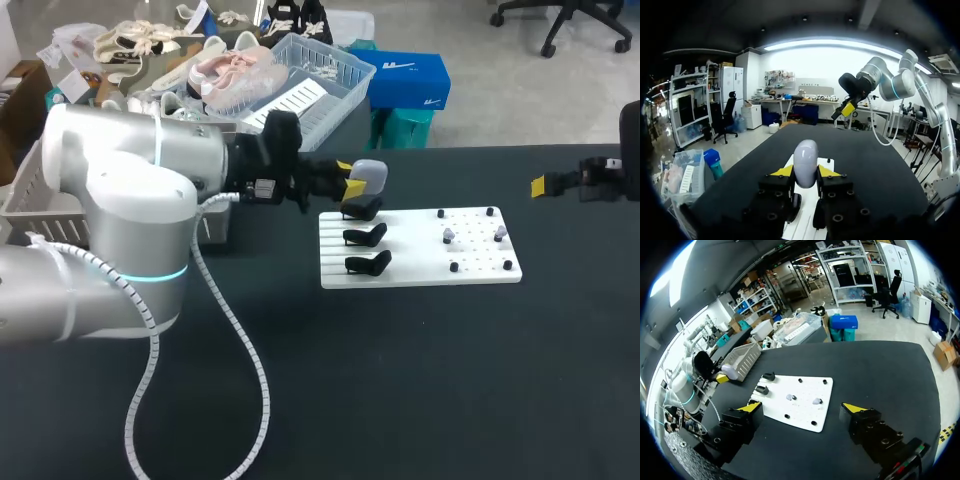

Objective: Pick up each earbud case from the left stands, insert the matching earbuds, close the lid, and place the case in the box.

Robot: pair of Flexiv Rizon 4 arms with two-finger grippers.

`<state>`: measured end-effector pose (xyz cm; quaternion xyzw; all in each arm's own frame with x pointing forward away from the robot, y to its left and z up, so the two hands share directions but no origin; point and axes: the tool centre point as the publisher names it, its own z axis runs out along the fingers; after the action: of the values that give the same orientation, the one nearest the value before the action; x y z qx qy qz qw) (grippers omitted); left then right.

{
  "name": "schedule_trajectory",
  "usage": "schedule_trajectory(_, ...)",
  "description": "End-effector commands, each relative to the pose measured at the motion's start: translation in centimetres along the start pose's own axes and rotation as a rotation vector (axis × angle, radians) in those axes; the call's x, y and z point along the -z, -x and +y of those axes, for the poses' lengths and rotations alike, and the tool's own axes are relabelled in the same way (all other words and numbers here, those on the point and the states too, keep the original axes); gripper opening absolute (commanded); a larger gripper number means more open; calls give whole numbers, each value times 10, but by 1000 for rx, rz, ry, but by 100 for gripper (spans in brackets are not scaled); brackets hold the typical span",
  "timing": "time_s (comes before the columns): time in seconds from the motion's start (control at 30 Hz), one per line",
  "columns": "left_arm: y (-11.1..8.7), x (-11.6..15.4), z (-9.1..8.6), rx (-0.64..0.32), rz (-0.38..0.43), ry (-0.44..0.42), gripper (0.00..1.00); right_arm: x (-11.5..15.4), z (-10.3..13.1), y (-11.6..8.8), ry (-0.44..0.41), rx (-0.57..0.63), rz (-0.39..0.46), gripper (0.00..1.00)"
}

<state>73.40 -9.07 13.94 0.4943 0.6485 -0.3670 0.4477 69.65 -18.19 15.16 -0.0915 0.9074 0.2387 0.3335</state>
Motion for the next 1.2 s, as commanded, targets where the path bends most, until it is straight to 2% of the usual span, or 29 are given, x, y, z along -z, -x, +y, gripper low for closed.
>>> schedule_trajectory(0.03, 7, 12, -22, -1, -53, 47, 0, -11, 16, 0, 31, 27, 1, 100)
schedule_trajectory(0.27, 14, 13, -39, -51, -94, 43, 0, -18, 53, 0, 67, 90, 18, 100)
schedule_trajectory(0.73, 26, 1, -53, -110, -122, 2, 0, -37, 123, 0, 186, 183, 60, 100)
schedule_trajectory(0.9, 27, -5, -55, -112, -124, -7, 0, -50, 137, -1, 229, 198, 96, 100)
schedule_trajectory(1.2, 24, -12, -53, -111, -114, -9, 0, -60, 145, 3, 260, 217, 91, 100)
